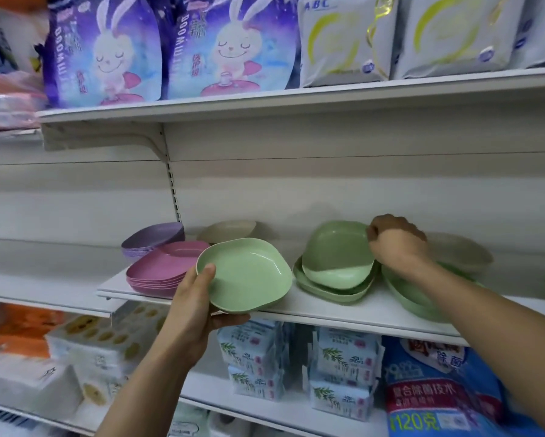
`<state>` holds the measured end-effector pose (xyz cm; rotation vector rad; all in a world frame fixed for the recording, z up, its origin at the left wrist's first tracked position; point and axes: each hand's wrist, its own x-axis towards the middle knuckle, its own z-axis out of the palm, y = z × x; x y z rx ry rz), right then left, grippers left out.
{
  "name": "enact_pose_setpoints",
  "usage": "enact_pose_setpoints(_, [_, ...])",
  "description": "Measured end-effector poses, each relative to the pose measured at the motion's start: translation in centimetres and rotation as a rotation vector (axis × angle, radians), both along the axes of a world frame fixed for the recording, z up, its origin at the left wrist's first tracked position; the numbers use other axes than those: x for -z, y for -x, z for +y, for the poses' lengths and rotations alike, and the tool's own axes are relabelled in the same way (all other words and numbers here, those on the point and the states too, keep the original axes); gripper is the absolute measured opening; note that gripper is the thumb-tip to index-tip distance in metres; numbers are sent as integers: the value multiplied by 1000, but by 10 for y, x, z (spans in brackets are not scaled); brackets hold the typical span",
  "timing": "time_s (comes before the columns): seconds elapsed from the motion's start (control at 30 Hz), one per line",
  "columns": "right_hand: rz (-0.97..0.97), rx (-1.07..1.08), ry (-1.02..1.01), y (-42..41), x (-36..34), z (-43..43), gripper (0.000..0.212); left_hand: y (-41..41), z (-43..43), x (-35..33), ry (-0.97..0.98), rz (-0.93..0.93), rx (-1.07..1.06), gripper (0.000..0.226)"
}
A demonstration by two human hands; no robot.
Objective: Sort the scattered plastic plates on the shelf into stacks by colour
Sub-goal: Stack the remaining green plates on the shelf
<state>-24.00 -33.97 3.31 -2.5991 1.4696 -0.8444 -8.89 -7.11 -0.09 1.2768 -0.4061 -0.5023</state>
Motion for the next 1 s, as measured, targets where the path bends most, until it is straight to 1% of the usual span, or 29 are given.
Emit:
enact_pose_setpoints(0.03, [-126,-26,-28,1,-1,-2,20,1,1,0,-1,-7,10,30])
enact_pose_setpoints(0.1, [-383,-152,-171,0,-4,-2,16,4,3,0,-6,-32,29,29])
enact_pose_setpoints(0.13, [-468,-243,-238,-2,-6,1,15,6,4,1,-15,-48,38,29])
enact_pose_setpoints(0.17, [-494,-339,-278,-5,-9,9,15,7,5,1,-22,-63,48,28])
enact_pose_setpoints(0.2, [-465,-432,-281,-8,-12,19,16,9,5,1,-27,-74,58,27])
enact_pose_setpoints(0.27, [-362,-598,-216,-16,-16,40,20,13,6,2,-35,-87,80,26])
enact_pose_setpoints(0.33, [-253,-684,-122,-24,-17,62,28,19,8,2,-36,-92,97,27])
enact_pose_setpoints(0.4, [-114,-673,7,-31,-17,78,26,26,12,2,-31,-123,102,29])
enact_pose_setpoints(0.47, [-28,-650,113,-35,-15,88,21,32,20,2,-20,-175,103,32])
enact_pose_setpoints(0.63, [8,-633,180,-48,-2,110,29,38,34,4,2,-195,153,37])
enact_pose_setpoints(0.73, [11,-551,216,-51,3,120,30,37,39,5,13,-160,164,31])
enact_pose_setpoints(0.8, [22,-533,198,-49,6,124,33,36,39,7,20,-135,153,29])
enact_pose_setpoints(0.87, [15,-543,122,-45,9,122,40,37,37,10,22,-108,132,30])
enact_pose_setpoints(0.93, [-56,-626,-106,-38,14,116,47,42,35,12,24,-87,129,31])
enact_pose_setpoints(1.0, [-133,-722,-354,-26,18,109,44,52,30,15,27,-56,143,34])
